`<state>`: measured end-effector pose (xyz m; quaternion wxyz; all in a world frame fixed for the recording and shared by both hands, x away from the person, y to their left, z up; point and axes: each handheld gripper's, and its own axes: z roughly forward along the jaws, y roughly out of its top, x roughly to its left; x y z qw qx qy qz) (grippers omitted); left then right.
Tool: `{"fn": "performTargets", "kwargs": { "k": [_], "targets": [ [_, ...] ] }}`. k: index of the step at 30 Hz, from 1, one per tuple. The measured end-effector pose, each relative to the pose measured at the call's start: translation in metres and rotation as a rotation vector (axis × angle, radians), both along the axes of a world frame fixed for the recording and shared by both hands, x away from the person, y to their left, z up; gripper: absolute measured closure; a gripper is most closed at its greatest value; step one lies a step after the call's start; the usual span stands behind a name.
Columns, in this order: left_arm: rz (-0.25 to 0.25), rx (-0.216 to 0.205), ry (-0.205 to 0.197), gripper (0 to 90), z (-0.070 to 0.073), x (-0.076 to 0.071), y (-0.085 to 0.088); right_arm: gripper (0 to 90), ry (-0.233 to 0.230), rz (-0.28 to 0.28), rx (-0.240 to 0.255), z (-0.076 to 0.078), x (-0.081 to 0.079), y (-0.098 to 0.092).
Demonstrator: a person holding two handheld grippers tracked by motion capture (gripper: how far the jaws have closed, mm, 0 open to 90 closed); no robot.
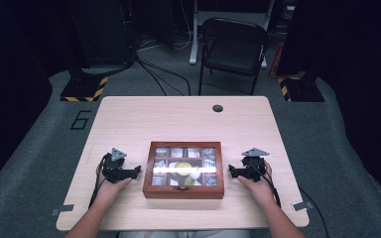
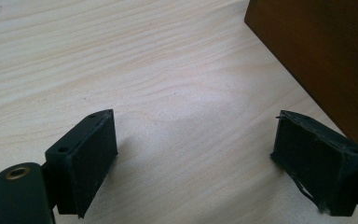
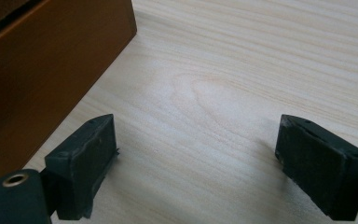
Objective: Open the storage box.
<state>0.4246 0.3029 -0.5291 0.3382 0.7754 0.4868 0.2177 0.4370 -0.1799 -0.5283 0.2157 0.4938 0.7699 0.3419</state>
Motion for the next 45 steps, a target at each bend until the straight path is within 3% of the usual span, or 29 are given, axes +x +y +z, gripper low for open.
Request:
{"fn": "performTargets", "kwargs": {
  "k": [20, 27, 31, 35, 41, 45],
  "targets": [
    [0.009, -0.017, -0.006, 14.0, 0.0, -0.001, 0.0, 11.6, 0.001, -0.013, 0.0, 0.0, -0.001, 0.001],
    [0.015, -0.018, -0.017, 19.7, 0.0, -0.002, 0.002, 12.5, 0.003, -0.01, 0.003, 0.0, -0.001, 0.0],
    [0.023, -0.016, -0.014, 22.7, 0.001, -0.002, 0.003, 16.5, 0.008, -0.002, -0.002, 0.002, -0.001, 0.0],
    [0.022, -0.04, 0.006, 26.3, 0.003, -0.002, 0.005, 28.0, 0.022, 0.003, -0.004, 0.006, -0.002, -0.002],
    [0.017, -0.086, 0.03, 32.1, 0.009, -0.003, 0.005, 29.3, 0.046, 0.007, 0.005, 0.01, -0.004, -0.005],
    [0.007, -0.086, 0.03, 32.6, 0.012, -0.005, 0.003, 29.4, 0.042, 0.022, -0.005, 0.015, -0.006, -0.005]
  ]
}}
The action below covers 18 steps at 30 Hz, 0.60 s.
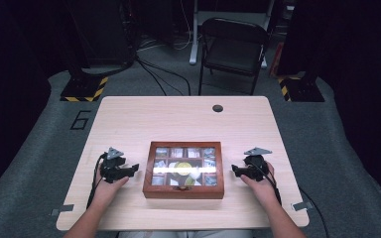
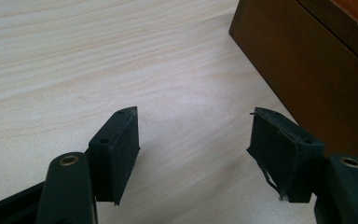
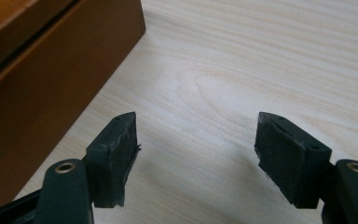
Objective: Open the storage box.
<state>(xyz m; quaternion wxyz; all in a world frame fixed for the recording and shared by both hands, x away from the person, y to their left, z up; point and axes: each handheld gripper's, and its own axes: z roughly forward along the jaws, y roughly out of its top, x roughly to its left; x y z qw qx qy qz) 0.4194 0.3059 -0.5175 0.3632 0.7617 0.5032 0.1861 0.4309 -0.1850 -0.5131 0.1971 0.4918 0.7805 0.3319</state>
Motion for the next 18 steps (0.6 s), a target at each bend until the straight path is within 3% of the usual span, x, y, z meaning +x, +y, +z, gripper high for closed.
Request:
{"fn": "performTargets", "kwargs": {
  "k": [11, 18],
  "targets": [
    [-0.009, -0.021, 0.003, 33.8, 0.007, -0.004, -0.001, 31.3, -0.005, 0.004, 0.028, 0.007, -0.006, -0.001],
    [-0.015, -0.049, 0.004, 35.0, 0.012, -0.009, -0.003, 32.3, -0.011, 0.028, 0.011, 0.014, -0.01, 0.002]
  ]
}}
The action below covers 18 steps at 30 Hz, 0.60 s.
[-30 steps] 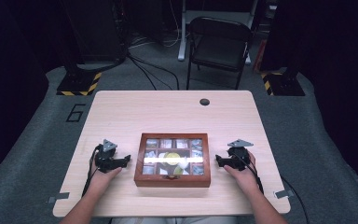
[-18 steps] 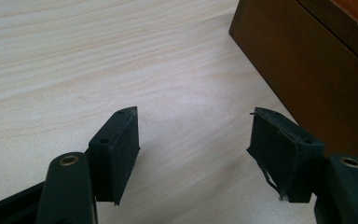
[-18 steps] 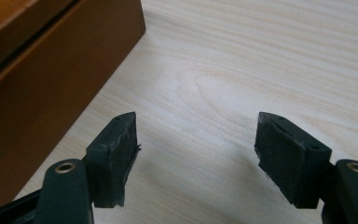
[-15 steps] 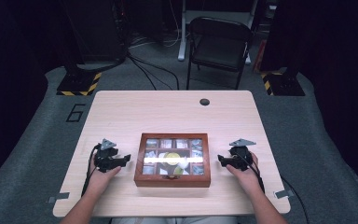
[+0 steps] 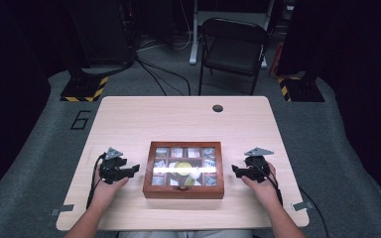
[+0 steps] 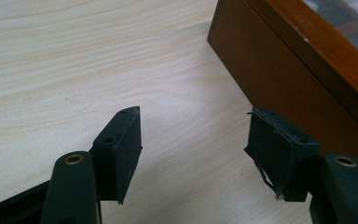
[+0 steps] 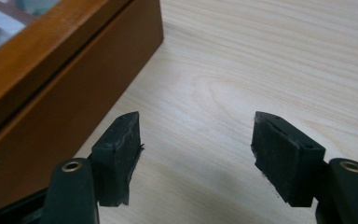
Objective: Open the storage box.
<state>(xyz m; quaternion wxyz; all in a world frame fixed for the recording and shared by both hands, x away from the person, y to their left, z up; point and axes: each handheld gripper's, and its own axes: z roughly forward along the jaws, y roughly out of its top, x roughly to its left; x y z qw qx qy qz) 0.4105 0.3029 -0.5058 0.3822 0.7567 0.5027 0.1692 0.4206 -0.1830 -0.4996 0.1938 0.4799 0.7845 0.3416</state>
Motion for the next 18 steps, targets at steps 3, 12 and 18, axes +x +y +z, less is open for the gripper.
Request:
{"fn": "performTargets", "kwargs": {
  "k": [3, 12, 18],
  "targets": [
    [-0.006, -0.003, -0.002, 35.2, 0.002, -0.001, -0.001, 33.3, -0.013, 0.02, -0.018, 0.005, -0.004, 0.003],
    [-0.032, -0.007, -0.009, 35.2, 0.009, -0.01, -0.007, 33.0, -0.028, 0.035, 0.027, 0.013, -0.01, 0.007],
    [-0.05, -0.004, -0.009, 35.2, 0.012, -0.013, -0.012, 32.8, -0.03, 0.057, 0.03, 0.019, -0.014, 0.01]
  ]
}}
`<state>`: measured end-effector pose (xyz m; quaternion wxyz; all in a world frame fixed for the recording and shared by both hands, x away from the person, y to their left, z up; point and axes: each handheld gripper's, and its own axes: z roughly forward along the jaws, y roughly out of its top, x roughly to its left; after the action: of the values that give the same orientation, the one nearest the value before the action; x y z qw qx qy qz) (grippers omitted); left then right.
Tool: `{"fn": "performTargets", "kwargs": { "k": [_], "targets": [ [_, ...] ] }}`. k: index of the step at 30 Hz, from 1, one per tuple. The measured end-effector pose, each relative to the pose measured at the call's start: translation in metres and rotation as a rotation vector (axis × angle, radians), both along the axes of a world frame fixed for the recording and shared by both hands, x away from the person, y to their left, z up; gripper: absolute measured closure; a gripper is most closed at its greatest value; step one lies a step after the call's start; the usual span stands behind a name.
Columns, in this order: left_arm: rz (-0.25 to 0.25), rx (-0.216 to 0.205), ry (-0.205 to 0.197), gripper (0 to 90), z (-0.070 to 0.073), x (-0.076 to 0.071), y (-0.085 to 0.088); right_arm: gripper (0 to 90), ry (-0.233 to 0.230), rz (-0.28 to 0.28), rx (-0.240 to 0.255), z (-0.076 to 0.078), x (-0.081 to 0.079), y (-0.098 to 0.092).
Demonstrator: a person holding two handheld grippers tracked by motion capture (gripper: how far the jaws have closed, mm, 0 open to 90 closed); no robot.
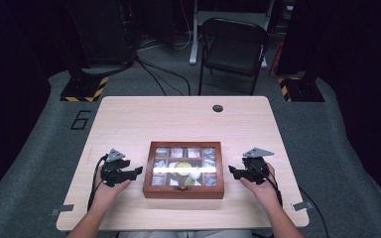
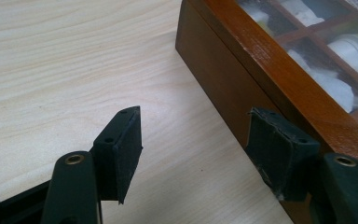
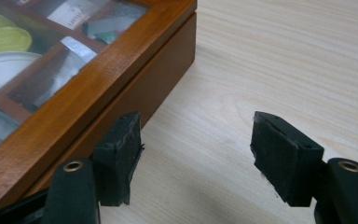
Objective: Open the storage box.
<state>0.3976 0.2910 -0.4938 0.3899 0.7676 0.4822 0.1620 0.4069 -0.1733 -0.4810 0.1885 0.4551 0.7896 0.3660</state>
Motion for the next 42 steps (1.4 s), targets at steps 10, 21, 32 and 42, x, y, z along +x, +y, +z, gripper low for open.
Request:
{"fn": "performTargets", "kwargs": {
  "k": [10, 21, 32, 42],
  "targets": [
    [-0.014, -0.018, -0.005, 35.6, 0.007, -0.008, -0.003, 32.5, -0.044, 0.026, -0.013, 0.015, -0.012, 0.002],
    [-0.033, -0.024, -0.022, 36.2, 0.016, -0.019, -0.007, 31.9, -0.05, 0.03, 0.022, 0.022, -0.029, 0.0],
    [-0.053, -0.036, -0.031, 36.4, 0.023, -0.031, -0.007, 31.9, -0.053, 0.055, 0.037, 0.024, -0.045, -0.001],
    [-0.062, -0.055, -0.043, 37.4, 0.027, -0.043, -0.008, 34.7, -0.064, 0.075, 0.049, 0.025, -0.06, 0.003]
  ]
}}
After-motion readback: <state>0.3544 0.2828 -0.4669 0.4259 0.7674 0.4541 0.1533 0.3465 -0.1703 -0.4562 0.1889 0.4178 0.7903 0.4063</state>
